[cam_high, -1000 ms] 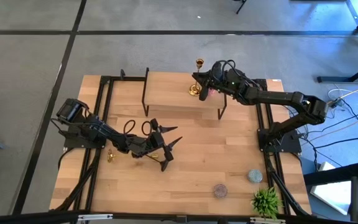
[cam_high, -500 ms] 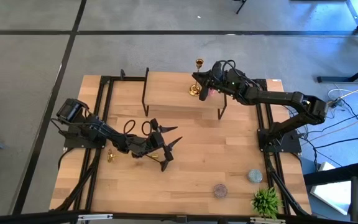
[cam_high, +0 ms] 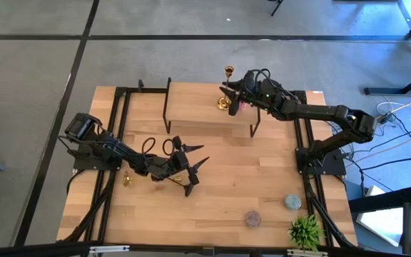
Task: Pick & Place candle stick holders
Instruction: Put the gold candle holder on the shelf, then put the red scented candle on the shelf
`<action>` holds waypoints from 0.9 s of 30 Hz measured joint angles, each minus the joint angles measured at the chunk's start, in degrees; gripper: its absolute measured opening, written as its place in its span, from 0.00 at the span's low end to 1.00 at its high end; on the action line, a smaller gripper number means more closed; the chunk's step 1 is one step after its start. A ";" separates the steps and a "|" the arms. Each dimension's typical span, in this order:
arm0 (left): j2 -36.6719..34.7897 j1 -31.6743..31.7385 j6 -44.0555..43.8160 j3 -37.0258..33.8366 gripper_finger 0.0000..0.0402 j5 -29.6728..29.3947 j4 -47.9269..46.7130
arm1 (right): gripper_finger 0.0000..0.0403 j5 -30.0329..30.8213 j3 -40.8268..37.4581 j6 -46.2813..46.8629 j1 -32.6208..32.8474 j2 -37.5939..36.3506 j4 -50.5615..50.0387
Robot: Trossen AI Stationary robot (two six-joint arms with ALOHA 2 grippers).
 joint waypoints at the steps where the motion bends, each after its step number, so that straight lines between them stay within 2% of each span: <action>1: 0.00 0.00 0.01 0.00 0.55 -0.02 0.00 | 0.32 0.00 0.00 0.00 0.00 0.00 -0.01; 7: 0.00 0.00 0.00 -0.02 0.55 -0.02 -0.02 | 0.47 0.66 0.00 -0.02 0.00 0.00 -0.03; 14: 0.00 0.00 -0.02 -0.02 0.55 -0.02 -0.13 | 0.60 5.19 0.00 0.29 0.00 0.00 -1.52; 19: 0.00 0.00 -0.04 -0.02 0.55 -0.02 -0.48 | 0.64 5.29 0.00 0.85 0.32 0.00 -3.45; 27: 0.00 0.00 -0.11 -0.04 0.55 -0.02 -0.48 | 0.64 5.27 0.00 0.25 1.68 0.00 -4.02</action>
